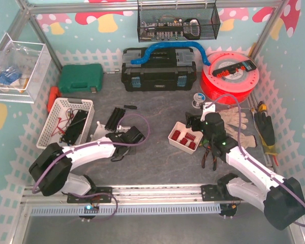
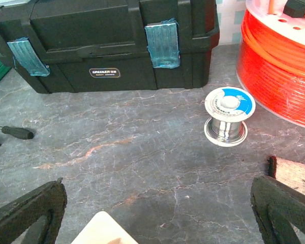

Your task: Install the large spring

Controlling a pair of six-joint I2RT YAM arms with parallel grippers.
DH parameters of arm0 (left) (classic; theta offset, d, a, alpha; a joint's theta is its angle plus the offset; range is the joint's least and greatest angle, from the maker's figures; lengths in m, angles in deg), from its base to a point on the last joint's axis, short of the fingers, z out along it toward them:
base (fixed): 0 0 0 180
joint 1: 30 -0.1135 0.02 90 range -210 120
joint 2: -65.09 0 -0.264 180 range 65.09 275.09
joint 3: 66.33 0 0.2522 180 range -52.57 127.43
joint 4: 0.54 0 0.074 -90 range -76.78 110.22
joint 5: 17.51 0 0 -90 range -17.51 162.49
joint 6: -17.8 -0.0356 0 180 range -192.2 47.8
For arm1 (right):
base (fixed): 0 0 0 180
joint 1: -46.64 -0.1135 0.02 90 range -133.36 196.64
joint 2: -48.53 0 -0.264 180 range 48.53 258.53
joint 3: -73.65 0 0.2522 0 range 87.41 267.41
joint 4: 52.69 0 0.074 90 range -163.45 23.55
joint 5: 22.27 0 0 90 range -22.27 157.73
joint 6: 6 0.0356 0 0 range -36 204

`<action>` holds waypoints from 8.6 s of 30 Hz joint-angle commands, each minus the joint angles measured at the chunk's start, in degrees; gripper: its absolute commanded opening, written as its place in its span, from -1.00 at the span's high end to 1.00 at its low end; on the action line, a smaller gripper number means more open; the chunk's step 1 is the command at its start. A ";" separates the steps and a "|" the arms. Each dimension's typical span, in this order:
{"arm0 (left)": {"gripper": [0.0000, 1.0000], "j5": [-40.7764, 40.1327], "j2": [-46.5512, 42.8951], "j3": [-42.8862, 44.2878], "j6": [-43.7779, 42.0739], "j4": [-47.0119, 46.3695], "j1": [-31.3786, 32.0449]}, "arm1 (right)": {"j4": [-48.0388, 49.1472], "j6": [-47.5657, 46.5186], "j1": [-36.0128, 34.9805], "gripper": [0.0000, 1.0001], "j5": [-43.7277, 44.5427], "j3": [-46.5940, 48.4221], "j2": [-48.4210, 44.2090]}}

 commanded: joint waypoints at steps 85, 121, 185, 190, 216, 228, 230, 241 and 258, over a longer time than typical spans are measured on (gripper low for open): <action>0.21 8.61 39.96 45.03 -24.76 -26.94 -38.79 | 13.75 -8.30 -15.59 -0.95 -1.72 -0.18 11.92; -0.76 18.68 22.00 26.58 -36.73 -5.55 -35.17 | 19.57 -8.73 -15.69 -0.97 -20.80 -1.89 6.56; 0.67 8.54 28.68 36.22 -29.72 -25.32 -36.76 | 17.28 -9.13 -15.69 -0.97 -13.38 -1.83 6.09; 0.64 6.47 34.61 41.31 -29.21 -25.84 -37.03 | 17.04 -9.21 -15.69 -0.97 -13.19 -1.66 6.57; -0.98 15.11 24.20 33.05 -21.41 -22.42 -37.02 | 4.83 2.85 -15.69 -0.97 4.42 6.30 13.11; -0.98 13.18 5.75 15.22 -22.66 -34.10 -15.31 | -22.32 3.21 -15.60 -0.85 2.48 15.88 15.61; -0.98 11.90 2.98 11.36 -22.61 -37.02 -12.11 | -26.49 3.18 -15.60 -0.80 2.42 16.58 14.91; -0.98 18.26 -9.09 -15.11 -27.31 -66.82 -5.80 | -34.92 -10.79 -15.42 -0.53 11.23 19.03 11.51; -0.98 8.15 -20.39 -22.04 -30.97 -70.99 -3.81 | -34.21 -43.36 -14.01 -0.03 6.92 15.18 14.11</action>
